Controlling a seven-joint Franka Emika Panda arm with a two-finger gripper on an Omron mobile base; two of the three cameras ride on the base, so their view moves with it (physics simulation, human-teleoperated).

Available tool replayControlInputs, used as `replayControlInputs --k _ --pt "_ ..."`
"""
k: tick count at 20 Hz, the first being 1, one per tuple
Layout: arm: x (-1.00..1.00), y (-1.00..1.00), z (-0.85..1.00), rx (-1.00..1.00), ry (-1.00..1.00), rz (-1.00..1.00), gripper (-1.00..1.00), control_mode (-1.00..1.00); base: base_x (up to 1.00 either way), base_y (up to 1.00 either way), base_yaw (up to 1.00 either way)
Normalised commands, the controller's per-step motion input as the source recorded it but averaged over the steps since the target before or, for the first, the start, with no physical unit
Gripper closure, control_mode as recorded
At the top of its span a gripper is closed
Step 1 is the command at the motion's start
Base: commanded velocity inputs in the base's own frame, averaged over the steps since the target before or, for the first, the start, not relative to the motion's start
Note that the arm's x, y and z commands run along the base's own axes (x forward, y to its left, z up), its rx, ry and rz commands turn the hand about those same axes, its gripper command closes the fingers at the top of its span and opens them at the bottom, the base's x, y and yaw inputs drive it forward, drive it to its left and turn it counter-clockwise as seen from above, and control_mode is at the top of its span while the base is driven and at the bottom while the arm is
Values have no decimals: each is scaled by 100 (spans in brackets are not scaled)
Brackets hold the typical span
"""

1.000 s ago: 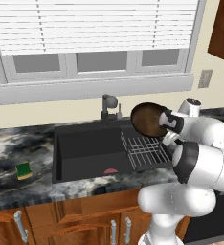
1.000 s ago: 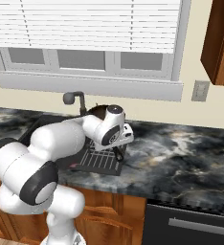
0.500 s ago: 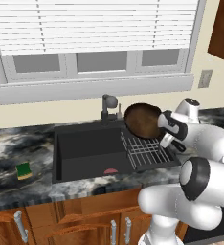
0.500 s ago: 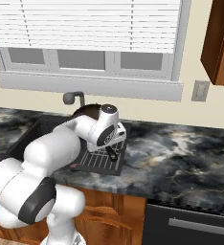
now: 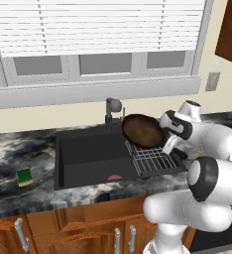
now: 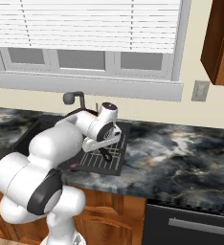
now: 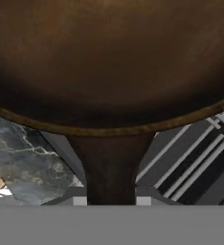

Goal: Pick the pan and sponge and place them into the sink. Then turn on the water.

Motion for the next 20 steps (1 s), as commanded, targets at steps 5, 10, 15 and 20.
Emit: replayControlInputs --k 5,10,15,20 --pt "0 30 0 0 7 11 100 -100 0 0 0" --pt "0 47 -9 -2 0 11 100 -100 0 0 0" --pt "-1 51 -26 -7 0 11 100 -100 0 0 0" --pt "0 43 -23 -10 0 6 100 -100 0 0 0"
